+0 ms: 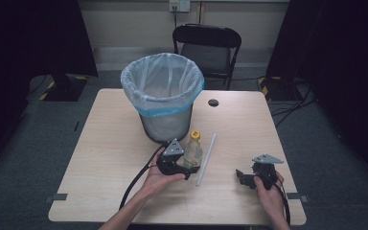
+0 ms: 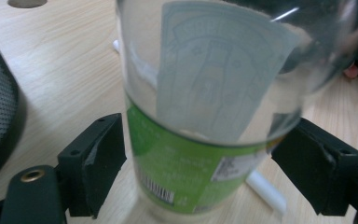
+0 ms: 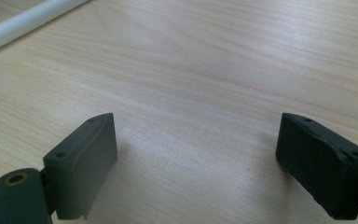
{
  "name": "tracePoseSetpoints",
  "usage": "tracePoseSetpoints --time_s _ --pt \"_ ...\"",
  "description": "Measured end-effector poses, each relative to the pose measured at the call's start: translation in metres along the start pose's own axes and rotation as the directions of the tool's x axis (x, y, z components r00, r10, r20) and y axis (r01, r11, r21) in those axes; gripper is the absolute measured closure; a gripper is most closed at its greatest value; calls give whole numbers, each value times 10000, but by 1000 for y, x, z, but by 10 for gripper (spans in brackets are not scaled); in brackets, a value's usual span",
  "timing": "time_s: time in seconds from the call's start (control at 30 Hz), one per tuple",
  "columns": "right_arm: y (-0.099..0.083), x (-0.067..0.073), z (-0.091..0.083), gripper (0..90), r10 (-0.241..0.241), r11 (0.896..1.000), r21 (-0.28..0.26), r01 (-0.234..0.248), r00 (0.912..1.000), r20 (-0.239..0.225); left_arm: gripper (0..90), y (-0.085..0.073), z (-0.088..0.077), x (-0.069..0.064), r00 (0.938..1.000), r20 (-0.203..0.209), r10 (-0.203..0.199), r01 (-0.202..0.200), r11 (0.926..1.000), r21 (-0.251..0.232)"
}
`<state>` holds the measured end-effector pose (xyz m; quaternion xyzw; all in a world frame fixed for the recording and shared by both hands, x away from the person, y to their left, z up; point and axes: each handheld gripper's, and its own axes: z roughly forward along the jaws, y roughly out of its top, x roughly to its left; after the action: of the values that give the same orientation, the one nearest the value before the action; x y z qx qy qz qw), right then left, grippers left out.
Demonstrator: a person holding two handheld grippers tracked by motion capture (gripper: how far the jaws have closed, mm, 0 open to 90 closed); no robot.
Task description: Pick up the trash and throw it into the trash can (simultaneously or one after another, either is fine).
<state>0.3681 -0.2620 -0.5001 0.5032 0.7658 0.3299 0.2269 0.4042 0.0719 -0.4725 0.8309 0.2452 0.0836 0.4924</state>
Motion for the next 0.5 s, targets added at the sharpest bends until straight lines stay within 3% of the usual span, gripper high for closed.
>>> tracePoseSetpoints --time_s 0.23,0.4,0.5 --pt "0 0 0 116 7 10000 4 -7 10000 8 169 -1 13 -3 9992 -217 328 -327 9994 66" --pt "0 0 0 116 10 10000 6 -10 10000 9 156 -3 17 0 10000 29 78 -78 9999 -107" --pt "0 0 0 116 0 10000 0 0 10000 1 160 -4 18 0 9998 21 186 -186 9998 -80"
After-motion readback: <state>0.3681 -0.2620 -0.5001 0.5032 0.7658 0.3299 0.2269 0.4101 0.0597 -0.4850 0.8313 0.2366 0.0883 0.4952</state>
